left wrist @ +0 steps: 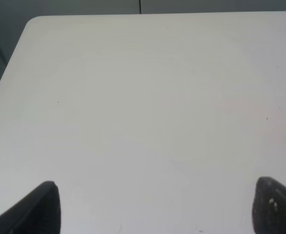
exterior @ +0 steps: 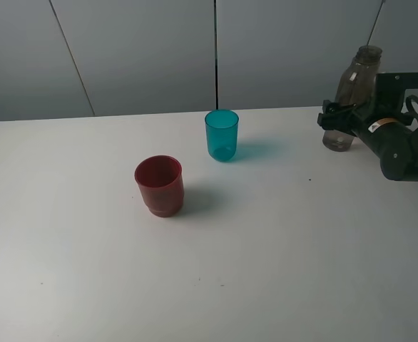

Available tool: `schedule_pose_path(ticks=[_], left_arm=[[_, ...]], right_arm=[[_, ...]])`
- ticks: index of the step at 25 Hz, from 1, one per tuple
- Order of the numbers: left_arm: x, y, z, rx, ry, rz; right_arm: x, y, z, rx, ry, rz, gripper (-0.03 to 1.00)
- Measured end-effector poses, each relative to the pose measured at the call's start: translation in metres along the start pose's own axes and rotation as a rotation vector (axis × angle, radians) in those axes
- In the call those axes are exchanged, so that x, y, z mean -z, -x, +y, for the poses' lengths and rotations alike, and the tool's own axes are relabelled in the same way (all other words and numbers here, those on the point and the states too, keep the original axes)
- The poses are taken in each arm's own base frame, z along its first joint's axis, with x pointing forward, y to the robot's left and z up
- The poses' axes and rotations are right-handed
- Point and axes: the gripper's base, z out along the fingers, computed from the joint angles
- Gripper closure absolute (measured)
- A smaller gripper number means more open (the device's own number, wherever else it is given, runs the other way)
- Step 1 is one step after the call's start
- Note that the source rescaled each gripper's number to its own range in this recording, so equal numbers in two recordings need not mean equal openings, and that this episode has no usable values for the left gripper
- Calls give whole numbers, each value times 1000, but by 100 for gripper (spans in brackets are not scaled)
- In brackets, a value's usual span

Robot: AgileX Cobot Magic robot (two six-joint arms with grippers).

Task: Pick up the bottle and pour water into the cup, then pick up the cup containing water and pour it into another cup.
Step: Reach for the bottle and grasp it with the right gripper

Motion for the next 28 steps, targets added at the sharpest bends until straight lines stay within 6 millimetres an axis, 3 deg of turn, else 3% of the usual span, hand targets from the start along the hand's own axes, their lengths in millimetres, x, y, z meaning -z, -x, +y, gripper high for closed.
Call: schedule_pose_path(ticks=[6,12,28], left_arm=[[0,0,0,0,0,0],[0,0,0,0,0,0],[0,0,0,2,0,0]], right_arm=[[-4,1,-3,-3,-7,17,21],[-10,-14,-2,-6,8,48,21],[-21,-15,-3,-9,2,-8,21]])
